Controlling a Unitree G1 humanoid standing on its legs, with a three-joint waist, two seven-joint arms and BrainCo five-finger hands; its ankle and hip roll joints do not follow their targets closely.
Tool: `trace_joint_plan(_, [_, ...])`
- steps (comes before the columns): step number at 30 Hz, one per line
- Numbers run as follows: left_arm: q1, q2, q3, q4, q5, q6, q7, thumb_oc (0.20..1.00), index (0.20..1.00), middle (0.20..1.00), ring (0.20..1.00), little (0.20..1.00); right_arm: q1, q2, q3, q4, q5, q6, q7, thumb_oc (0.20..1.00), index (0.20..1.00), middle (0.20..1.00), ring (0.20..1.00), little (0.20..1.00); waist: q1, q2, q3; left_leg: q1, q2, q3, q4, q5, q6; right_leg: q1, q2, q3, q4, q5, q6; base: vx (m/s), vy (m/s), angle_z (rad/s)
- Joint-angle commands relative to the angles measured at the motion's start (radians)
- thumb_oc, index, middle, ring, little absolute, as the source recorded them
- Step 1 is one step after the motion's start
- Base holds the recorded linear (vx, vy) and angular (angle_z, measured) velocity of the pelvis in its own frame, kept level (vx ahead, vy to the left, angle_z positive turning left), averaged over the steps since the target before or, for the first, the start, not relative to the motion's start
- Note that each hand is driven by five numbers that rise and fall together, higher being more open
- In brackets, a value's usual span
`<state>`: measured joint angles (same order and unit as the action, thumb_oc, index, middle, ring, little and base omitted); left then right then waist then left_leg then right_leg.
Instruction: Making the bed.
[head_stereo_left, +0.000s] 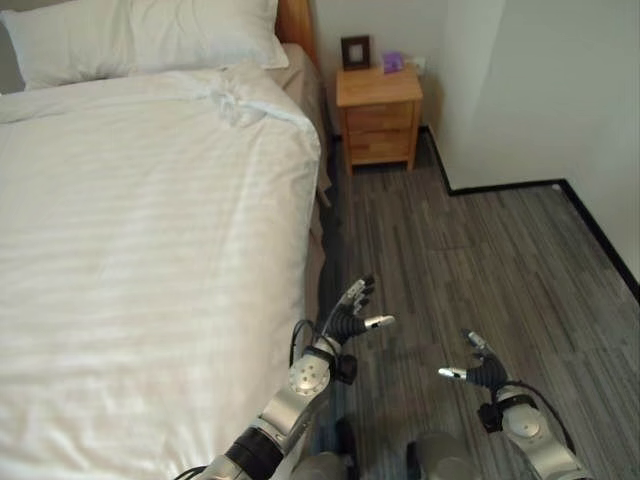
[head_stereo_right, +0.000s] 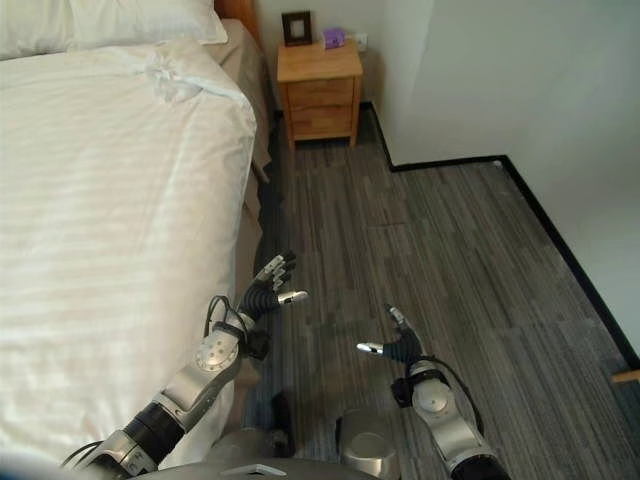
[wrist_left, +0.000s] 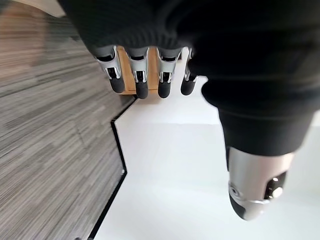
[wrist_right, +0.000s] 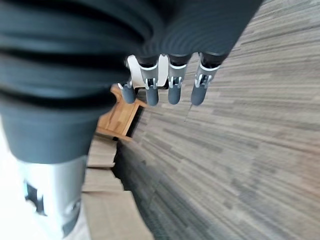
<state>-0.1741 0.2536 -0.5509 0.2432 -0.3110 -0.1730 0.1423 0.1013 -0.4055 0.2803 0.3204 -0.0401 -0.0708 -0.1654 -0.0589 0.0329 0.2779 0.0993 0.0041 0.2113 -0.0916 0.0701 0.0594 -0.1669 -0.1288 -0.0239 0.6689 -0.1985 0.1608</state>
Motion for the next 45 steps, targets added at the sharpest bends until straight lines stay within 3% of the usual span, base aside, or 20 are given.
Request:
trace_joint_plan(1, [-0.052, -0.012, 0.006, -0.037, 0.002, -0.048, 0.009, 1.000, 1.000, 1.000, 1.000, 1.000, -0.069, 0.001, -0.024, -0.052, 0.008, -0.051, -0.022, 1.000, 1.000, 1.000, 1.000, 1.000, -0.003, -0.003, -0.002, -0.004, 0.047, -0.051, 0.005, -0.044, -0.083, 0.118, 0.034, 0.012, -0.187, 0.146, 0.023, 0.17, -0.133, 0.21])
trace_joint_plan(3, [-0.059, -0.015, 0.000, -0.032, 0.007, -0.053, 0.004, 1.000, 1.000, 1.000, 1.000, 1.000, -0.061, -0.001, -0.040, -0.050, 0.032, -0.055, -0.030, 1.000, 1.000, 1.000, 1.000, 1.000, -0.024, -0.011, -0.011, 0.001, 0.035, -0.083, 0.006, -0.052, -0.089, 0.117, 0.060, 0.087, -0.352, 0.121, -0.005, 0.22, -0.210, 0.45])
trace_joint_plan(4, [-0.066, -0.015, -0.003, -0.023, 0.002, -0.060, -0.007, 1.000, 1.000, 1.000, 1.000, 1.000, -0.056, -0.011, -0.046, -0.041, 0.041, -0.049, -0.028, 1.000, 1.000, 1.000, 1.000, 1.000, -0.037, -0.018, -0.024, 0.016, 0.031, -0.102, 0.007, -0.079, -0.096, 0.141, 0.037, 0.123, -0.535, 0.129, -0.013, 0.21, -0.210, 0.53])
trace_joint_plan(7, [-0.057, -0.018, 0.004, -0.010, 0.006, -0.054, -0.018, 1.000, 1.000, 1.000, 1.000, 1.000, -0.041, -0.009, -0.057, -0.019, 0.032, -0.040, -0.019, 1.000, 1.000, 1.000, 1.000, 1.000, -0.025, -0.031, -0.050, 0.056, 0.035, -0.095, 0.019, -0.113, -0.100, 0.194, 0.004, 0.082, -0.585, 0.153, -0.011, 0.16, -0.156, 0.62])
trace_joint_plan(11, [-0.036, -0.017, 0.021, -0.021, 0.016, -0.056, -0.025, 1.000, 1.000, 1.000, 1.000, 1.000, -0.020, -0.021, -0.064, -0.026, 0.037, -0.046, -0.003, 1.000, 1.000, 1.000, 1.000, 1.000, -0.020, -0.028, -0.080, 0.072, 0.051, -0.092, 0.035, -0.113, -0.111, 0.252, 0.006, 0.073, -0.655, 0.178, -0.023, 0.11, -0.129, 0.03])
trace_joint_plan(21, [-0.041, -0.022, 0.039, -0.031, 0.015, -0.059, -0.001, 1.000, 1.000, 1.000, 1.000, 1.000, 0.031, -0.027, -0.113, -0.099, 0.073, -0.070, -0.005, 1.000, 1.000, 1.000, 1.000, 1.000, -0.049, -0.016, -0.086, 0.093, 0.081, -0.088, 0.034, -0.103, -0.136, 0.309, 0.024, 0.054, -0.693, 0.157, -0.045, 0.05, -0.069, 0.01])
trace_joint_plan(22, [0.093, 0.138, 0.359, 0.309, -0.008, 0.067, -0.101, 1.000, 1.000, 1.000, 1.000, 1.000, 0.104, 0.066, -0.141, 0.110, 0.330, 0.025, 0.193, 1.000, 1.000, 1.000, 1.000, 1.000, -0.091, -0.062, -0.202, 0.005, 0.204, 0.407, 0.024, -0.010, -0.193, 0.316, -0.142, -0.252, -0.754, 0.226, 0.063, 0.00, 0.000, 0.00])
trace_joint_plan(27, [0.059, 0.121, 0.348, 0.221, -0.015, 0.043, -0.067, 1.000, 1.000, 1.000, 1.000, 1.000, -0.033, 0.065, -0.091, 0.137, 0.305, 0.008, 0.126, 1.000, 1.000, 1.000, 1.000, 1.000, -0.062, -0.045, -0.162, -0.044, 0.218, 0.336, 0.032, 0.038, -0.202, 0.305, -0.098, -0.206, -0.756, 0.170, 0.026, -0.18, -0.061, -0.19])
trace_joint_plan(28, [0.052, 0.135, 0.343, 0.141, 0.001, 0.028, -0.048, 1.000, 1.000, 1.000, 1.000, 1.000, -0.106, 0.033, -0.089, 0.100, 0.295, -0.006, 0.085, 1.000, 1.000, 1.000, 1.000, 1.000, -0.033, -0.054, -0.128, -0.085, 0.185, 0.205, 0.070, 0.006, -0.205, 0.289, -0.087, -0.182, -0.756, 0.175, 0.007, -0.33, -0.103, -0.10])
trace_joint_plan(29, [0.035, 0.140, 0.333, 0.121, 0.028, 0.026, -0.037, 1.000, 1.000, 1.000, 1.000, 1.000, -0.126, 0.013, -0.096, 0.070, 0.286, -0.012, 0.068, 1.000, 1.000, 1.000, 1.000, 1.000, -0.036, -0.062, -0.113, -0.095, 0.159, 0.156, 0.114, -0.038, -0.201, 0.283, -0.091, -0.186, -0.756, 0.186, -0.002, -0.34, -0.102, -0.09])
trace_joint_plan(30, [0.033, 0.140, 0.333, 0.121, 0.028, 0.026, -0.037, 1.000, 1.000, 1.000, 1.000, 1.000, -0.127, 0.013, -0.096, 0.070, 0.286, -0.012, 0.068, 1.000, 1.000, 1.000, 1.000, 1.000, -0.038, -0.061, -0.115, -0.103, 0.160, 0.154, 0.119, -0.038, -0.200, 0.279, -0.090, -0.188, -0.756, 0.188, -0.002, -0.36, -0.036, -0.04])
trace_joint_plan(31, [-0.007, 0.187, 0.329, 0.105, 0.117, 0.018, -0.041, 1.000, 1.000, 1.000, 1.000, 1.000, -0.106, -0.075, -0.179, 0.131, 0.319, -0.056, 0.117, 1.000, 1.000, 1.000, 1.000, 1.000, -0.069, -0.079, -0.108, -0.087, 0.128, 0.178, 0.198, -0.106, -0.188, 0.276, -0.094, -0.202, -0.756, 0.202, -0.012, -0.24, -0.007, 0.04])
trace_joint_plan(32, [-0.008, 0.187, 0.329, 0.105, 0.118, 0.018, -0.040, 1.000, 1.000, 1.000, 1.000, 1.000, -0.107, -0.075, -0.180, 0.131, 0.319, -0.056, 0.117, 1.000, 1.000, 1.000, 1.000, 1.000, -0.068, -0.079, -0.109, -0.091, 0.128, 0.178, 0.199, -0.104, -0.187, 0.272, -0.094, -0.202, -0.756, 0.205, -0.013, -0.31, 0.071, 0.54])
trace_joint_plan(33, [0.003, 0.211, 0.351, 0.054, 0.199, 0.027, -0.037, 1.000, 1.000, 1.000, 1.000, 1.000, -0.088, -0.109, -0.229, -0.002, 0.267, -0.032, 0.102, 1.000, 1.000, 1.000, 1.000, 1.000, -0.088, -0.069, -0.126, -0.033, 0.110, 0.223, 0.153, -0.135, -0.166, 0.259, -0.076, -0.217, -0.751, 0.210, -0.005, -0.09, 0.077, 0.65])
trace_joint_plan(38, [0.013, 0.212, 0.385, 0.021, 0.219, -0.009, 0.006, 1.000, 1.000, 1.000, 1.000, 1.000, -0.119, -0.154, -0.285, -0.154, 0.213, -0.113, 0.085, 1.000, 1.000, 1.000, 1.000, 1.000, -0.085, -0.072, -0.166, 0.030, 0.088, 0.203, 0.023, -0.120, -0.137, 0.261, -0.071, -0.216, -0.726, 0.236, 0.016, -0.01, 0.097, 0.15])
trace_joint_plan(41, [0.012, 0.223, 0.406, -0.052, 0.228, -0.027, 0.029, 1.000, 1.000, 1.000, 1.000, 1.000, -0.162, -0.152, -0.284, -0.192, 0.188, -0.150, 0.075, 1.000, 1.000, 1.000, 1.000, 1.000, -0.069, -0.082, -0.154, 0.058, 0.075, 0.188, 0.004, -0.130, -0.111, 0.188, -0.108, -0.206, -0.544, 0.265, 0.044, -0.01, 0.107, -0.02])
trace_joint_plan(43, [0.016, 0.216, 0.412, -0.081, 0.214, -0.040, 0.036, 1.000, 1.000, 1.000, 1.000, 1.000, -0.178, -0.142, -0.289, -0.205, 0.193, -0.166, 0.077, 1.000, 1.000, 1.000, 1.000, 1.000, -0.074, -0.087, -0.130, 0.084, 0.073, 0.183, 0.004, -0.139, -0.102, 0.128, -0.135, -0.187, -0.408, 0.346, 0.083, 0.01, 0.087, 0.04])
trace_joint_plan(45, [0.020, 0.212, 0.417, -0.105, 0.213, -0.048, 0.047, 1.000, 1.000, 1.000, 1.000, 1.000, -0.175, -0.119, -0.298, -0.223, 0.216, -0.185, 0.094, 1.000, 1.000, 1.000, 1.000, 1.000, -0.079, -0.075, -0.118, 0.101, 0.094, 0.182, 0.004, -0.144, -0.102, 0.083, -0.146, -0.205, -0.316, 0.351, 0.093, 0.09, 0.027, 0.14])
